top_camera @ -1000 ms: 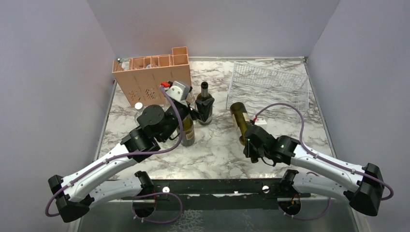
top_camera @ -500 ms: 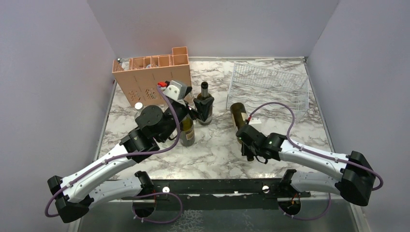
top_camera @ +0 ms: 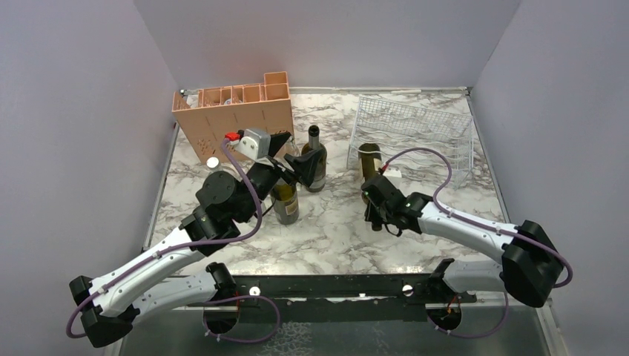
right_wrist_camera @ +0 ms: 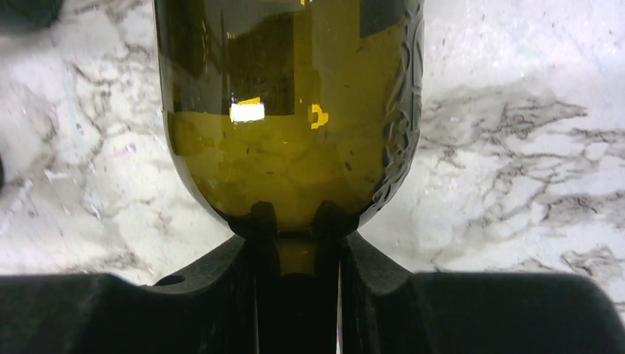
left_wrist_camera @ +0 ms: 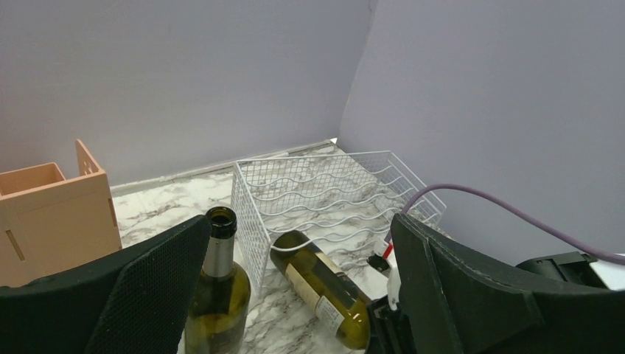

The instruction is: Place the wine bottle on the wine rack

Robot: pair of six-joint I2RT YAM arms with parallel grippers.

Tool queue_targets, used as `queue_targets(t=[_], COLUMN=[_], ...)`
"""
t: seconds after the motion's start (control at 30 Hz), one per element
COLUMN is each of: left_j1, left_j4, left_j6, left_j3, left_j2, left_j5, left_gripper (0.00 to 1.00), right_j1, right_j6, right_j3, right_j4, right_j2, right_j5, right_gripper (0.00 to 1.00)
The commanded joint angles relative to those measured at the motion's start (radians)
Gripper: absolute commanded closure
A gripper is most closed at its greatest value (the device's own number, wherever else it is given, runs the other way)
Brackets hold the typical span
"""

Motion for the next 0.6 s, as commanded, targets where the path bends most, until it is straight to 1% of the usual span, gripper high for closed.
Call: queue_targets(t=[0.0,0.07,0.17,0.33,0.57], left_j1=[-0.002,-0.001,-0.001,-0.001,-0.002], left_j4=[0.003,-0.027,-0.031,-0.023,-0.032], left_j6=[-0.037,-0.034,-0.004,0.024,0.043], left_j3=[0.020,0.040,0.038,0.031,0.041], left_j2=[-0.014,-0.005,-0.008,-0.009,0.013], left_j5=[-0.003,0.019,0.040,0.044,0.034], left_gripper=[0.01,0.01,0.01,0.01,0.01], right_j1=[-0.054,-0.077,-0.118,-0.181,-0.225], right_j6=[-0.009,-0.014,-0.029,-0.062,-0.081], right_j3=[0.065,0.070,0.090,0.169,0.251], right_j4=[0.208,0.262,0.332,0.387,0.436], right_j2=[0.038,0.065,0.112,0.221,0.353], right_j5=[0.008,-0.006,-0.033,-0.068,-0.087], right_gripper=[0.99,0.99,0.99,0.99,0.99])
